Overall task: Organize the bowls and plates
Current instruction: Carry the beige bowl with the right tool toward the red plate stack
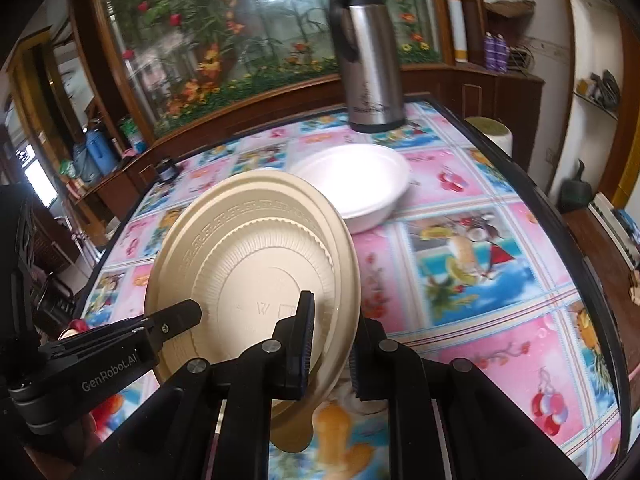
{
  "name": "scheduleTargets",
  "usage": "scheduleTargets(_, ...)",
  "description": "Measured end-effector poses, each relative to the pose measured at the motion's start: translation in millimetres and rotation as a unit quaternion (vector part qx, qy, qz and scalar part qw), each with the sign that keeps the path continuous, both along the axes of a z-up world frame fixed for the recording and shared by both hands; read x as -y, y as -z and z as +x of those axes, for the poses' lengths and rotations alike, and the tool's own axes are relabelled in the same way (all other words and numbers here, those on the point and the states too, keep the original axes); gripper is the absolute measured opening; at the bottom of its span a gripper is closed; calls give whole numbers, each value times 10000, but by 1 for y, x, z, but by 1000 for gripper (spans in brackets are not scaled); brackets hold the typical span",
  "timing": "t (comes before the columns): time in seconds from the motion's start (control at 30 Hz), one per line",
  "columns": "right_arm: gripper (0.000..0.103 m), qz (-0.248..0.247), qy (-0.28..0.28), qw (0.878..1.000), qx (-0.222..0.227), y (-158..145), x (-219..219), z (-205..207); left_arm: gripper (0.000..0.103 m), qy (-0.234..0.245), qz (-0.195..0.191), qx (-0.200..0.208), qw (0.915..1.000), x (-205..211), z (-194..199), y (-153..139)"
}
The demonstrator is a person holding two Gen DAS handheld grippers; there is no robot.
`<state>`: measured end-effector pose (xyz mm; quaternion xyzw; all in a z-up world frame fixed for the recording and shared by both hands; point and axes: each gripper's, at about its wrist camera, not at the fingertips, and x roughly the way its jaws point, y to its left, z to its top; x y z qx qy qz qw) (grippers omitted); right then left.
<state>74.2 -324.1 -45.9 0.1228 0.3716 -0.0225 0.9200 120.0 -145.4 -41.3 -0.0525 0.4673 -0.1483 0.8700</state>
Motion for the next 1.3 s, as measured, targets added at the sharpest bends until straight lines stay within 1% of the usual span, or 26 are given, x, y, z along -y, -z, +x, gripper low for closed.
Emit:
scheduleTargets(0.2,15,-150,-345,9991,171,-16,-49,-6,12,-290,41,316,9991,-50,-18,-17)
scheduleTargets(0.33,16,-253,-612,9973,323,-26,-88,-10,12,-591,94,591,9965,-93,-32,-32)
scheduleTargets(0.6,16,-482,-1205,9898,582,-40,-174,-21,12,-1150,74,838,9898,-170,-59,-42)
scheduleTargets(0.77,17,-629,-1563,9835,653,-43,-225,-29,12,-1439,64,898,9855,-207,-73,-41)
scheduleTargets(1.0,17,-796,-1916,9761,640,-36,-279,-36,13,-1785,42,846,9803,-250,-83,-32)
scheduleTargets(1.17,18,-892,-2109,9717,580,-27,-306,-38,13,-1936,88,805,9777,-270,-90,-25)
scheduleTargets(1.3,18,-930,-2201,9697,507,-19,-319,-41,13,-1992,189,732,9770,-277,-94,-18)
